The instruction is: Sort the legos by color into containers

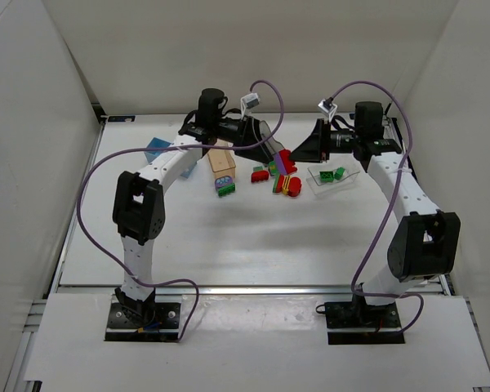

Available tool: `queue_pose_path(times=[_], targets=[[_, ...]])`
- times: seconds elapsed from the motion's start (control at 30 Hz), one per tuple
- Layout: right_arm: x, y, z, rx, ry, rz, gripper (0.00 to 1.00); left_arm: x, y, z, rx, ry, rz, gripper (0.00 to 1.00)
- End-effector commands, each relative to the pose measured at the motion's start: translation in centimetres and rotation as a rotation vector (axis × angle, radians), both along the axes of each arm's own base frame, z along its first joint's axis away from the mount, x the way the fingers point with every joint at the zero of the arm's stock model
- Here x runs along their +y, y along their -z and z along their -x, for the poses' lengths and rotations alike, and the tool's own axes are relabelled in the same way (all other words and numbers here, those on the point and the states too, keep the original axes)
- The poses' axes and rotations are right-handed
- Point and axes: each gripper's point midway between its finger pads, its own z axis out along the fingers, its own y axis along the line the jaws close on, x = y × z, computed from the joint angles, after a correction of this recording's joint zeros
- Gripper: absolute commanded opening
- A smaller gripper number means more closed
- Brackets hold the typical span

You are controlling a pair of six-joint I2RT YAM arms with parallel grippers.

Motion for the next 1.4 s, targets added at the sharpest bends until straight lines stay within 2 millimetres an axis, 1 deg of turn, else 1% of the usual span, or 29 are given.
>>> queue_pose_path(times=[0.0, 0.13, 0.3, 0.5, 0.57, 0.63, 0.7, 0.77, 0.83, 0.97, 1.0, 1.07, 1.1, 1.23, 1.3, 1.33, 1.37], targets=[[0.9, -1.6, 0.9, -0.051, -0.045, -0.027, 0.00, 1.1, -3.3, 1.6, -0.080, 0.125, 0.074, 0.96], [1.3, -1.8, 0.9, -0.051, -0.059, -0.032, 0.00, 0.9, -3.2, 1.4, -0.083, 0.127, 0.075, 0.95], [1.5, -1.9, 0.3, -0.059, -0.056, -0.036, 0.00, 0.7, -3.0, 1.7, -0.070, 0.133, 0.070, 0.93], [1.6, -2.3, -0.2, -0.071, -0.055, -0.037, 0.00, 0.7, -2.2, 2.1, -0.034, 0.140, 0.056, 0.84], [1.5, -2.1, -0.3, -0.068, -0.052, -0.036, 0.00, 0.8, -2.2, 2.1, -0.034, 0.137, 0.056, 0.78], [1.6, -2.1, -0.3, -0.068, -0.052, -0.035, 0.00, 0.7, -2.3, 2.2, -0.030, 0.141, 0.054, 0.75], [1.5, -2.1, -0.4, -0.067, -0.049, -0.034, 0.00, 0.7, -2.1, 2.4, -0.013, 0.144, 0.047, 0.74], [1.6, -2.1, -0.4, -0.071, -0.050, -0.035, 0.00, 0.6, -2.1, 2.6, -0.014, 0.149, 0.047, 0.70], [1.5, -2.3, -0.5, -0.079, -0.049, -0.035, 0.00, 0.5, -1.8, 2.8, 0.004, 0.151, 0.040, 0.70], [1.6, -2.7, -0.5, -0.091, -0.048, -0.035, 0.00, 0.5, -1.4, 3.1, 0.019, 0.156, 0.034, 0.66], [1.5, -2.7, -0.5, -0.088, -0.047, -0.035, 0.00, 0.5, -1.4, 3.2, 0.023, 0.157, 0.032, 0.62], [1.5, -2.6, -0.4, -0.089, -0.050, -0.035, 0.00, 0.4, -1.4, 3.2, 0.021, 0.157, 0.032, 0.57], [1.5, -2.7, -0.4, -0.094, -0.050, -0.033, 0.00, 0.4, -1.3, 3.2, 0.033, 0.158, 0.028, 0.52], [1.3, -2.5, -0.4, -0.096, -0.045, -0.029, 0.00, 0.5, -1.2, 3.3, 0.034, 0.157, 0.027, 0.40], [1.1, -2.3, -0.4, -0.094, -0.041, -0.025, 0.00, 0.5, -1.1, 3.3, 0.033, 0.155, 0.028, 0.32], [1.0, -2.2, -0.5, -0.097, -0.035, -0.021, 0.00, 0.5, -1.2, 3.5, 0.035, 0.158, 0.027, 0.24], [0.5, -1.9, -0.6, -0.100, -0.025, -0.013, 0.00, 0.7, -1.1, 3.6, 0.038, 0.155, 0.025, 0.21]])
